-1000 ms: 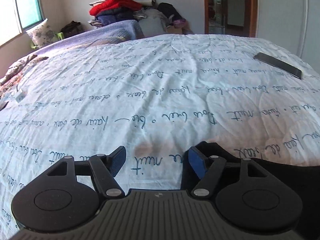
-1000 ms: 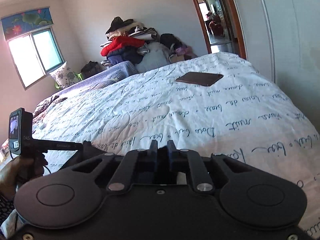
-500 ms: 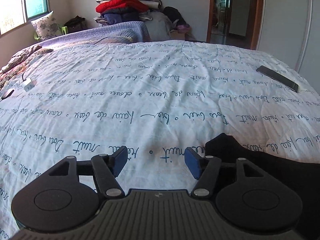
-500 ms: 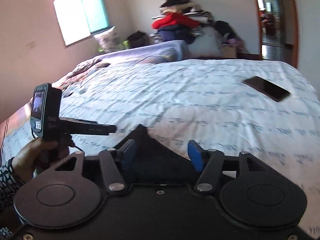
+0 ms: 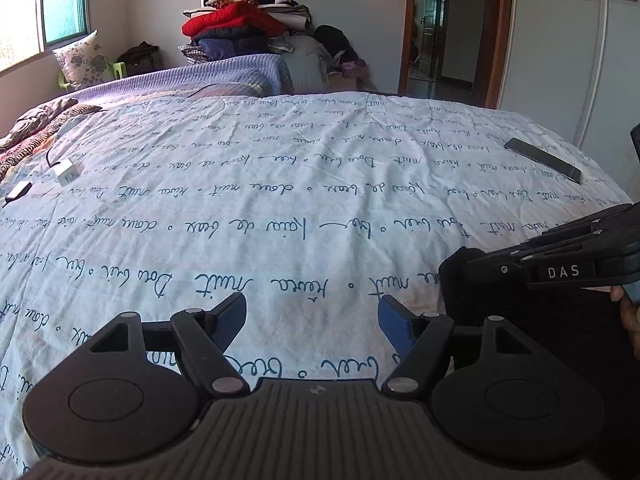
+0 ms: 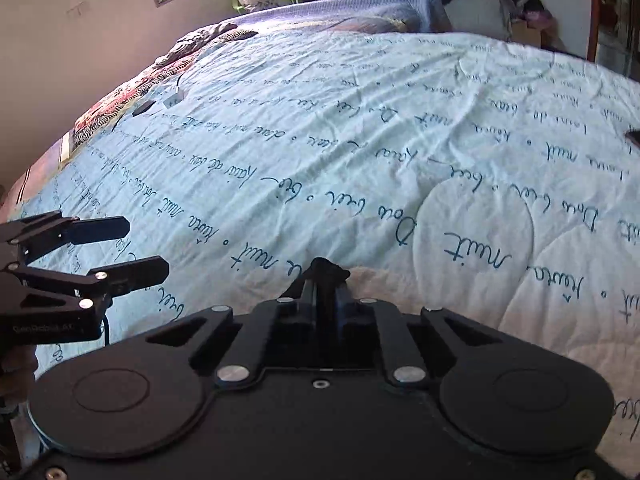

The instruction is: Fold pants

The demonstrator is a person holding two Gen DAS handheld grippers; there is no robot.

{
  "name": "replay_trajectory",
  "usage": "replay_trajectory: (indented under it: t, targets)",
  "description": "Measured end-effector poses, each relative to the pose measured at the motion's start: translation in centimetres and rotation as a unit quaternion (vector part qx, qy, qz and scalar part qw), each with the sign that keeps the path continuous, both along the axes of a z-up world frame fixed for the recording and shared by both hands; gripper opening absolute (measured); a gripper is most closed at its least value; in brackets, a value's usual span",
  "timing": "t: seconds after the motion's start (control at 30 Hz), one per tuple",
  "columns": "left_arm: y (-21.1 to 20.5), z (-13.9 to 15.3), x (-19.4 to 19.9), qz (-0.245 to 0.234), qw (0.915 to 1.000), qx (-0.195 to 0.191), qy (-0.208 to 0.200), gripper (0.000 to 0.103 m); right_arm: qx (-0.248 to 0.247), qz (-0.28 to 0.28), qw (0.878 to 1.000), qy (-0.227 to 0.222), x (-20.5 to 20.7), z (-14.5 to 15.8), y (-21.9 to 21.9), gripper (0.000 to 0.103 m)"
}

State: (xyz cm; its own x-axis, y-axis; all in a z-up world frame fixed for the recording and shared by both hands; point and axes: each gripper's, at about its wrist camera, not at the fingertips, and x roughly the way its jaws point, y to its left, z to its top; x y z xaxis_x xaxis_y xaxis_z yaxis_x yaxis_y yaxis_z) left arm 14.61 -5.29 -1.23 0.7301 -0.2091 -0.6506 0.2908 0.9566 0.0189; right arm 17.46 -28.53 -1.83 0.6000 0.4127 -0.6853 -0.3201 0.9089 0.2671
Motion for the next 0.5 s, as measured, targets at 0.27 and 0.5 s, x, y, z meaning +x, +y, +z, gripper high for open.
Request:
replay_trajectory:
  t: [0.27,0.5]
  targets:
    - [-2.3,0.5,-1.4,-0.045,0.9988,-0.011,0.016,0.079,-0.012,-0.028,0.999,-0.012,-0.2,1.1,-0.7,0.028]
    - [-6.1,0.3,-4.3,-0.127,0.9915,-0.013,0.024,0.084,-0.027,-0.174,0.979,-0.102,-15.1,6.4,-10.8,0.056]
